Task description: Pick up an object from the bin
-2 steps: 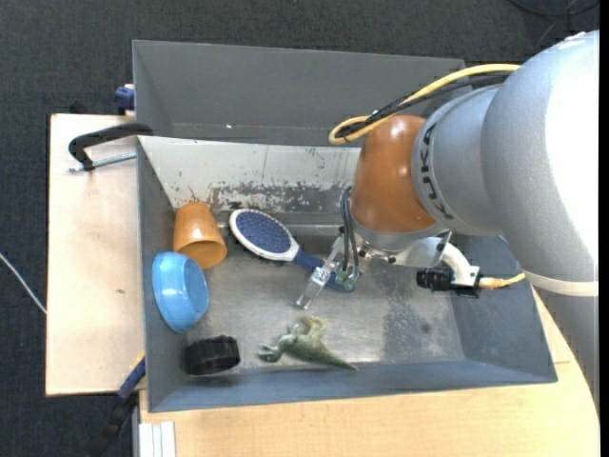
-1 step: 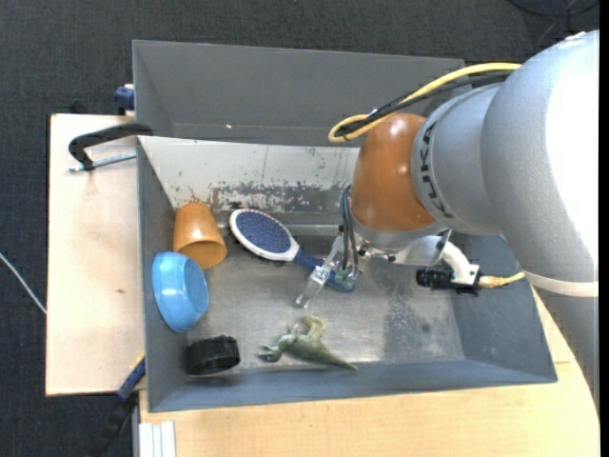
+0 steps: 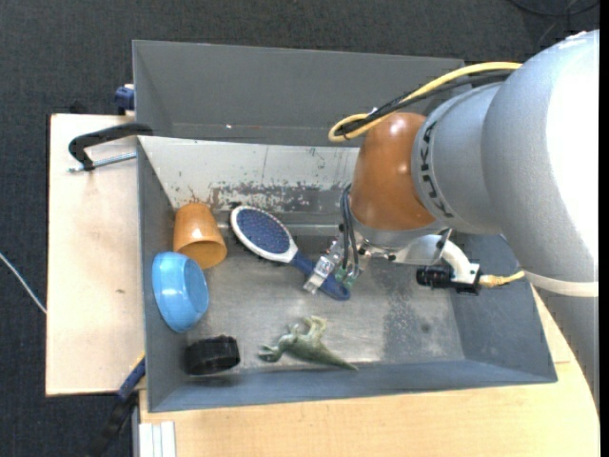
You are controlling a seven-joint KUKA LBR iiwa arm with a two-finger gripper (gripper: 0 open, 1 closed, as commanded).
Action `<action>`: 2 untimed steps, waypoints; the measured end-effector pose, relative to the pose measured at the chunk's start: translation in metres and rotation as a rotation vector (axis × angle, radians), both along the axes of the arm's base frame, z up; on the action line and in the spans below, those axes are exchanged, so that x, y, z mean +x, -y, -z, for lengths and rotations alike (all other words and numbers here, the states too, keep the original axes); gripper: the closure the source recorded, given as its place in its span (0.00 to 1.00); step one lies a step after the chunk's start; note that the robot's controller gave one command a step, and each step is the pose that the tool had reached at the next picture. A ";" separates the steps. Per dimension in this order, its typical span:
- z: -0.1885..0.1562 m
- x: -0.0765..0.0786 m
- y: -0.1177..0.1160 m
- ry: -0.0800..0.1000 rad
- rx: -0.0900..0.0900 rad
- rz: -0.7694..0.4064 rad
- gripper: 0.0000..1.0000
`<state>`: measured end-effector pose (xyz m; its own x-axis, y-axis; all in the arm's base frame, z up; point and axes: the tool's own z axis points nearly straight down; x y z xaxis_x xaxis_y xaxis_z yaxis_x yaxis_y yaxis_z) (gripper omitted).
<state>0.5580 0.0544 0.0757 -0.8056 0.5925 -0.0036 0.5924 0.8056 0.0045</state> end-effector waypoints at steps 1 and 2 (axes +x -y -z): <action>-0.034 0.001 -0.001 0.000 0.000 -0.003 1.00; -0.038 0.002 -0.002 -0.003 0.000 -0.005 1.00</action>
Offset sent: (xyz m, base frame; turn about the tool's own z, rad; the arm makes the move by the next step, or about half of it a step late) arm 0.0000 0.0000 0.0323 0.0000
